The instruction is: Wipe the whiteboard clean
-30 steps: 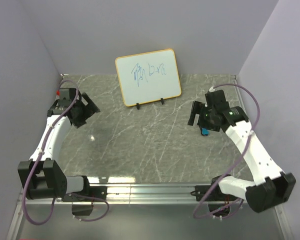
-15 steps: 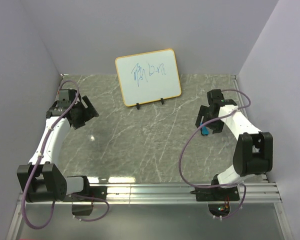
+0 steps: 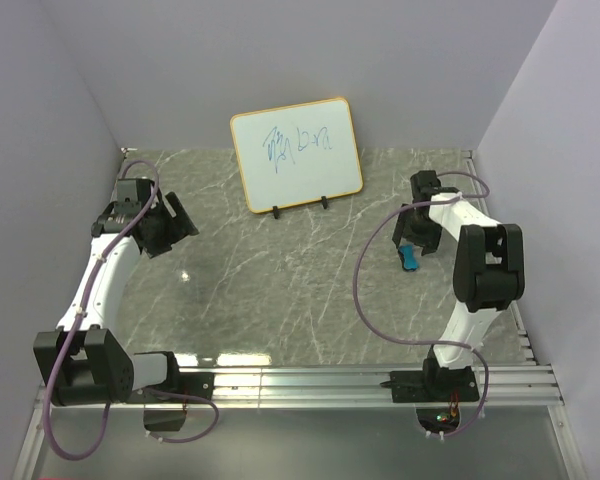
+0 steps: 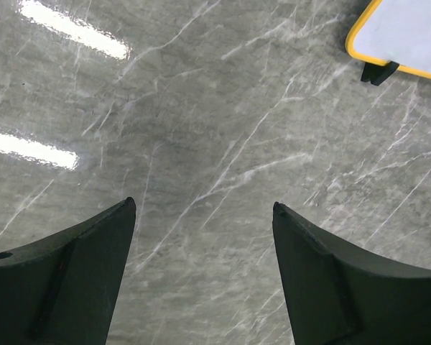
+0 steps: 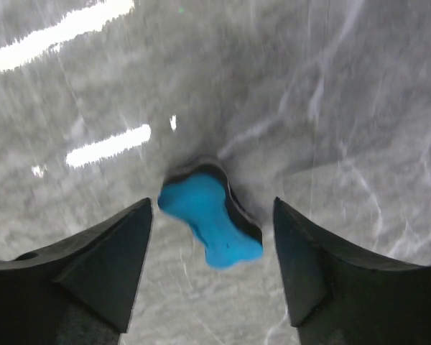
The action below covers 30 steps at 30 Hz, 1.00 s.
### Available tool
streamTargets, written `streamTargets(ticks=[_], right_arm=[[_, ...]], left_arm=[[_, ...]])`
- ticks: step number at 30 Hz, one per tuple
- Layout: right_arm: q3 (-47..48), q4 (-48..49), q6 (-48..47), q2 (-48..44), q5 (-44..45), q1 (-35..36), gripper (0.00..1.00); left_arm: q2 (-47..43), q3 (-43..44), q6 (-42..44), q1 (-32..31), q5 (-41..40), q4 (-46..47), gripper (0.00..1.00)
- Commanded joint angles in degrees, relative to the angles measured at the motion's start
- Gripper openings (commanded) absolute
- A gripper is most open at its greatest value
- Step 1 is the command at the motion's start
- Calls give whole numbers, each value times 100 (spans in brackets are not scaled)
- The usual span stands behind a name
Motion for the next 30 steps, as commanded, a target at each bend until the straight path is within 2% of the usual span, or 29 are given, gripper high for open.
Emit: streamTargets(ticks=[1, 6, 15, 20, 21, 24, 25, 27, 28, 29, 30], right_arm=[[274, 184, -83, 207, 44, -44, 73], [-33, 307, -57, 129, -44, 44, 72], [-324, 439, -74, -188, -97, 255, 75], [-315, 413, -31, 14, 78, 264, 70], [-280, 386, -22, 75, 148, 255, 68], [-210, 325, -13, 163, 228, 264, 51], [-218, 316, 4, 164, 245, 255, 41], [-253, 324, 5, 146, 263, 264, 32], [-271, 325, 5, 129, 237, 264, 23], [-280, 325, -4, 129, 219, 255, 19], [-297, 316, -4, 129, 219, 255, 9]], left_arm=[[-242, 220, 239, -28, -116, -161, 82], [-488, 177, 284, -28, -283, -223, 83], [-629, -131, 134, -28, -240, -109, 82], [-620, -52, 143, -28, -275, -144, 82], [-611, -43, 143, -28, -292, -153, 82], [-638, -69, 134, -28, -319, -153, 81], [-655, -96, 125, -19, -336, -153, 81], [-699, -174, 90, -28, -354, -127, 82], [-725, -201, 90, -28, -362, -118, 82], [-734, -236, 47, -28, -441, -109, 82], [-743, -298, 20, -28, -494, -109, 81]])
